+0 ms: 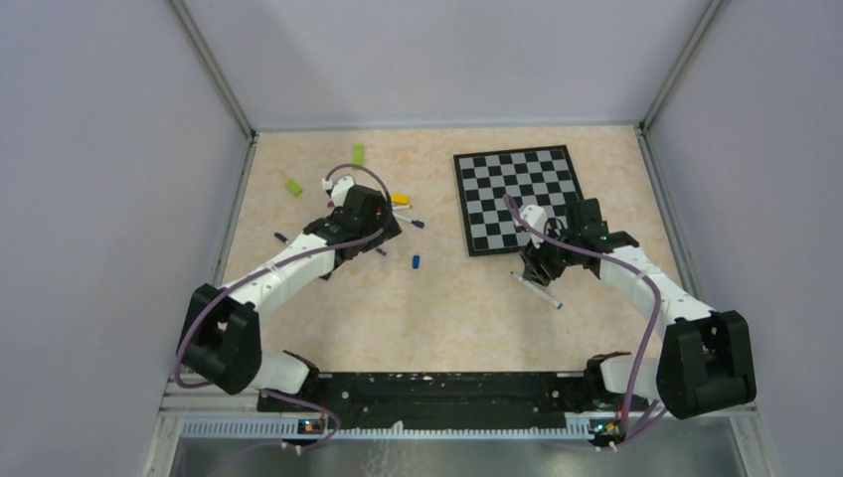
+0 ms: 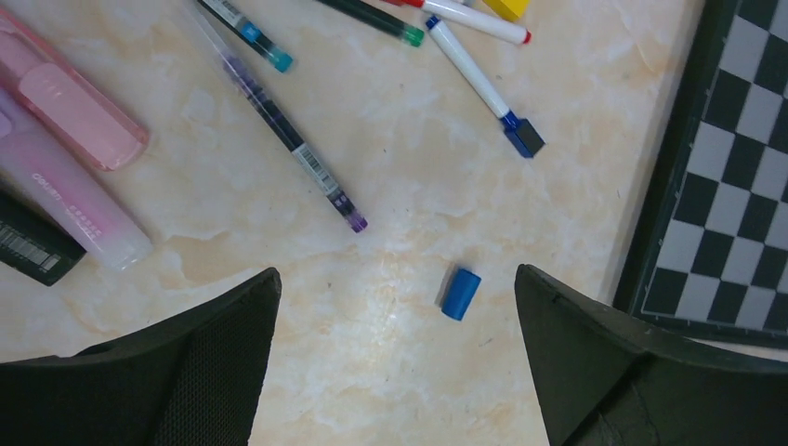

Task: Open the pen caps
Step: Place the pen cap at the center of the board, then pick up the pen from the center of the board.

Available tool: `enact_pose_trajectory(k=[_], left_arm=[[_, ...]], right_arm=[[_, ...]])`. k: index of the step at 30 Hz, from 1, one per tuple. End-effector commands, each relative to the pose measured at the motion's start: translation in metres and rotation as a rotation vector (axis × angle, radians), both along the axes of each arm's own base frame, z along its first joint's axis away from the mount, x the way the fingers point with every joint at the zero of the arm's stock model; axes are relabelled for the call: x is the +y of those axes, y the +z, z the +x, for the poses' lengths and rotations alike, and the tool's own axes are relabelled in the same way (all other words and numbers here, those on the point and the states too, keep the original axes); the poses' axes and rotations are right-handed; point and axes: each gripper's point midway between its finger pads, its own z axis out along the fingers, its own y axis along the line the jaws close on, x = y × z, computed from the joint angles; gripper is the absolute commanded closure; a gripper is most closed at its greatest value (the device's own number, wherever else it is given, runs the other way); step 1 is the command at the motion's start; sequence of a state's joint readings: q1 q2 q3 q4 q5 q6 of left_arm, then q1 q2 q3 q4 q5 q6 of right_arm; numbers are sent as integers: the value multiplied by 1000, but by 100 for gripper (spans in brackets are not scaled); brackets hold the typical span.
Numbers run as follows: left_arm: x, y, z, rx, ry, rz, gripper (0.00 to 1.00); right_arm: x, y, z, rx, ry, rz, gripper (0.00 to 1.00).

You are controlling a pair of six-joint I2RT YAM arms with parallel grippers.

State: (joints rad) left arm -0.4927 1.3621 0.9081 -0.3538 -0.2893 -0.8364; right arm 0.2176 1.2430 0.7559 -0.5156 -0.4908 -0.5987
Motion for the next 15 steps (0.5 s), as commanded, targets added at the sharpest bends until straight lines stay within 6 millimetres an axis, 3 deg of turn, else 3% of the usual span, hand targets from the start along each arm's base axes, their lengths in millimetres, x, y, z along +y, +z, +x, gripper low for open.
enact_pose_trajectory(k=[1,8,13,15], left_arm=[[24,-6,2,100,143,117,4],[22,-6,22,130,169,158,14],[26,-24,32,204,177,182,23],[27,-33,36,241,170,189,32]], right_arm=[[1,19,14,-80,-7,22,50],[1,19,14,-81,-7,21,50],[0,19,14,-84,-8,16,50],[0,19,14,-86,-7,16,50]])
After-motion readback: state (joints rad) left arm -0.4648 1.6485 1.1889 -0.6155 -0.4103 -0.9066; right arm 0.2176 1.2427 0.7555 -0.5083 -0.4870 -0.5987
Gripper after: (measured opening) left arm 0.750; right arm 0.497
